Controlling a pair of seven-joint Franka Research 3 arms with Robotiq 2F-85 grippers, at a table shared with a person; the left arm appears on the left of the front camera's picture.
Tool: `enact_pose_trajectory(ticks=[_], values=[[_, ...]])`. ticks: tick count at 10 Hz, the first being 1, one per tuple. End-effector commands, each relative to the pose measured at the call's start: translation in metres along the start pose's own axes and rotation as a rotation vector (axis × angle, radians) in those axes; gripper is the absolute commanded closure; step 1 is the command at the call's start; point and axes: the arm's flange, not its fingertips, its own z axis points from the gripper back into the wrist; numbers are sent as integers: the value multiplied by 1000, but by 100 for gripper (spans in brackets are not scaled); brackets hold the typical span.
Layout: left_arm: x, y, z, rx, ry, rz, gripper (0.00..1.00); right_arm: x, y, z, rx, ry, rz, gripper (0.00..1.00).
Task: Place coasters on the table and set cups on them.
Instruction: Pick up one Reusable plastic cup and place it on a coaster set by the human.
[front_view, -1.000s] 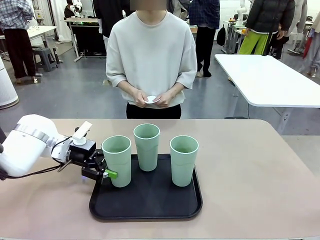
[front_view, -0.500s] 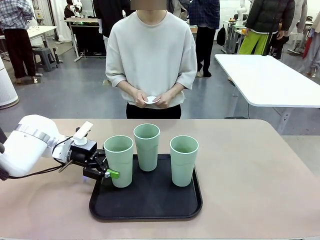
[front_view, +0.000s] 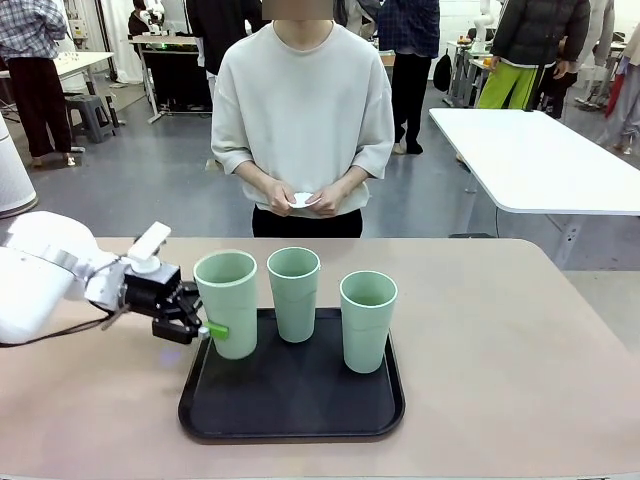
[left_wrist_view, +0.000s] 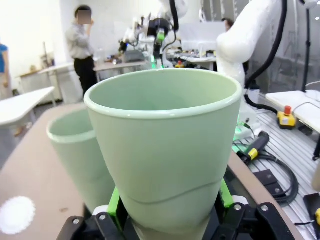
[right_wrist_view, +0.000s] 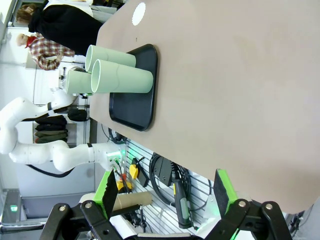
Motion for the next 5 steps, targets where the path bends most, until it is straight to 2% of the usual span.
enact_pose_trajectory(ticks=[1, 3, 5], values=[[58, -2, 20, 63, -38, -5, 100, 1, -2, 0, 19, -11, 3, 0], [94, 8, 26, 103, -43, -18, 100, 1, -2, 0, 19, -11, 3, 0], [113, 23, 28, 136, -40, 14, 100, 1, -2, 0, 19, -11, 3, 0]])
